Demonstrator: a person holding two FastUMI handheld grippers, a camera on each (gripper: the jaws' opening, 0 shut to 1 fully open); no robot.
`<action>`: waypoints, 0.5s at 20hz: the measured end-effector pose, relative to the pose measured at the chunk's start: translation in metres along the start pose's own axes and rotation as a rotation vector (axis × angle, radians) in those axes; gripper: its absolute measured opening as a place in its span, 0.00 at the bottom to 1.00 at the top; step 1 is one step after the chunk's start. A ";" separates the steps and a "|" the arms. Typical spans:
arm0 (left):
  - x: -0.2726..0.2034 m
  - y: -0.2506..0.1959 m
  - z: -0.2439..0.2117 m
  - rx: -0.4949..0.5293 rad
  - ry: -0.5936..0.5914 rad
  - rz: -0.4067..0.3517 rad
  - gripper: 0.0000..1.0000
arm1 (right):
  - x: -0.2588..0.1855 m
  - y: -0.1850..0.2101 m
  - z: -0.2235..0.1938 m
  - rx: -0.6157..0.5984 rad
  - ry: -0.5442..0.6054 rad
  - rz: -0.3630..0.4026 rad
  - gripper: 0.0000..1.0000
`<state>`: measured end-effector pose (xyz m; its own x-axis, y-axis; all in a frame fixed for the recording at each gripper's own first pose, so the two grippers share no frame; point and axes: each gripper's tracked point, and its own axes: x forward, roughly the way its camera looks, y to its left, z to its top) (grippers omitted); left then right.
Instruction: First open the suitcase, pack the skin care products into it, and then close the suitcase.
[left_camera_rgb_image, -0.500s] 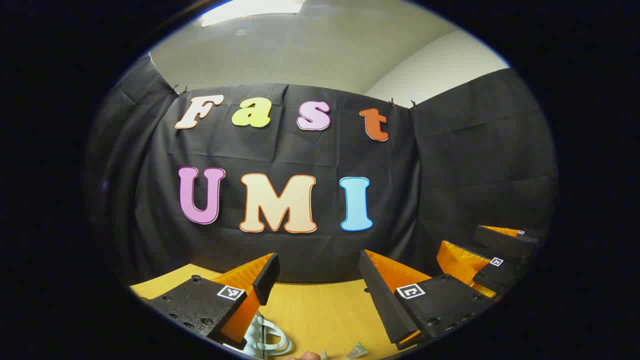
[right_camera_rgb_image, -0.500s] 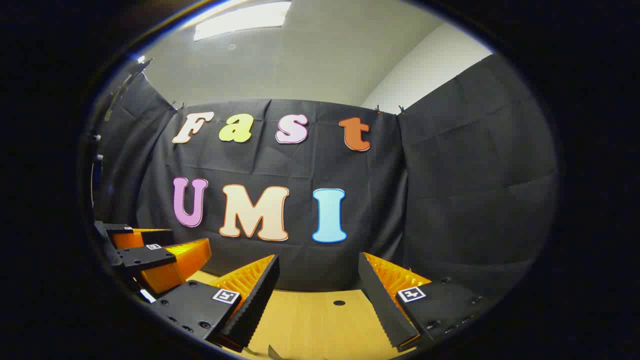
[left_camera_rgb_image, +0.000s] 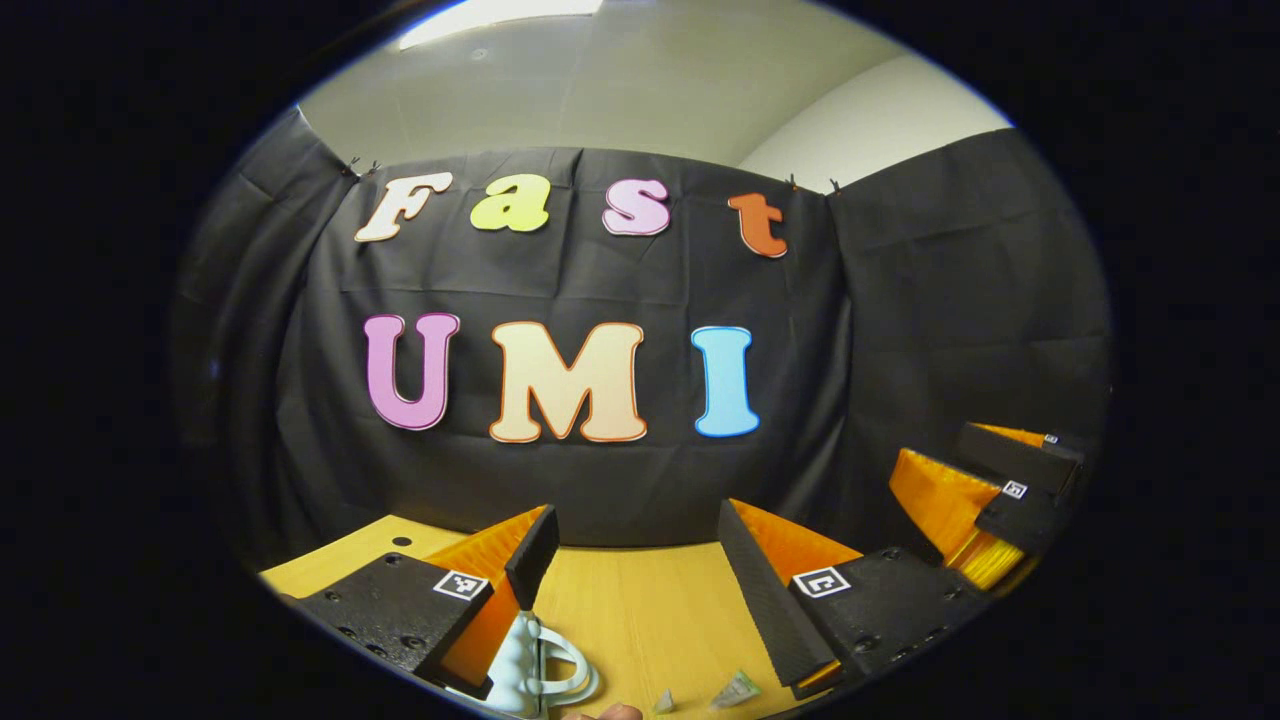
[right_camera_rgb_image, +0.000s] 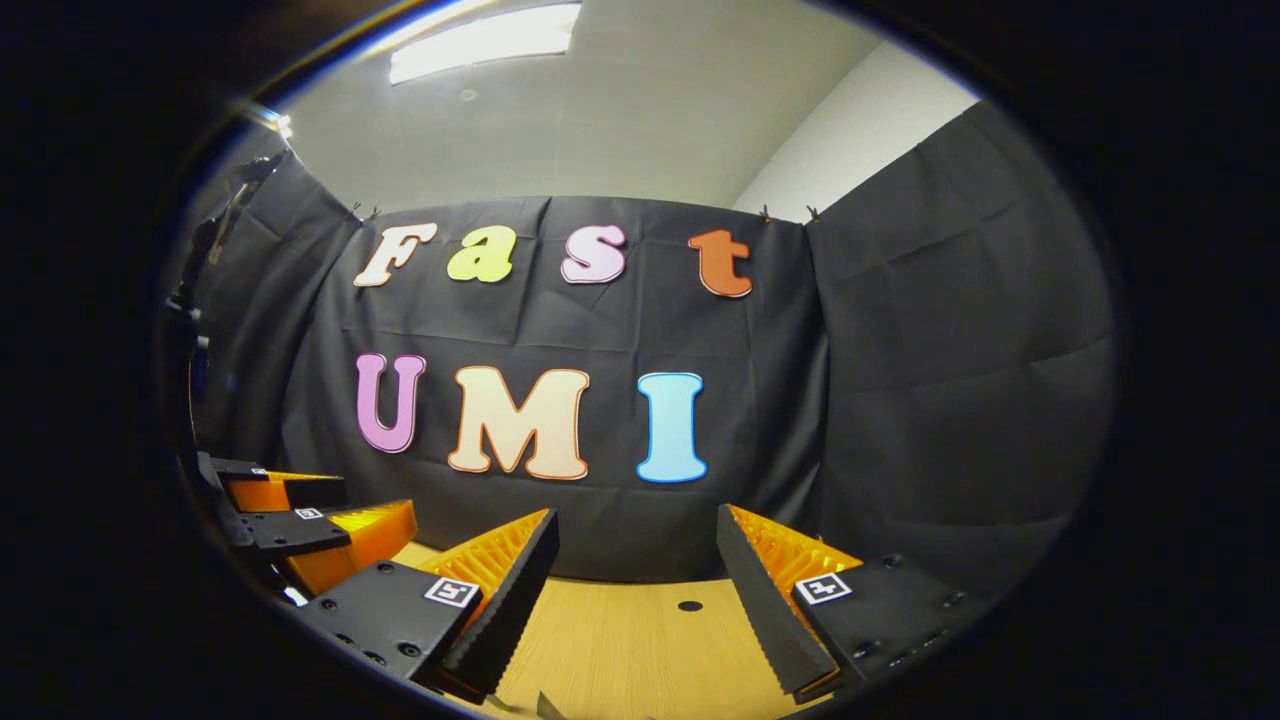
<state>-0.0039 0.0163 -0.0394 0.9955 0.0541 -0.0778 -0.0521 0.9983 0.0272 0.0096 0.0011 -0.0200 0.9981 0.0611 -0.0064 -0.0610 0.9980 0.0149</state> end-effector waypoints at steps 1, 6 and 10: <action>-0.002 0.004 -0.008 -0.001 0.016 0.021 0.94 | 0.000 0.001 -0.005 -0.001 0.004 0.023 0.98; -0.020 0.040 -0.076 0.008 0.189 0.146 0.95 | 0.001 0.013 -0.041 0.024 0.040 0.136 1.00; -0.024 0.063 -0.149 0.063 0.416 0.129 0.95 | 0.009 0.014 -0.069 -0.028 0.109 0.118 0.98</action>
<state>-0.0425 0.0812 -0.1843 0.8640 0.1957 -0.4639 -0.1561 0.9801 0.1227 0.0173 0.0171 -0.0890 0.9774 0.1775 -0.1150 -0.1794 0.9837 -0.0064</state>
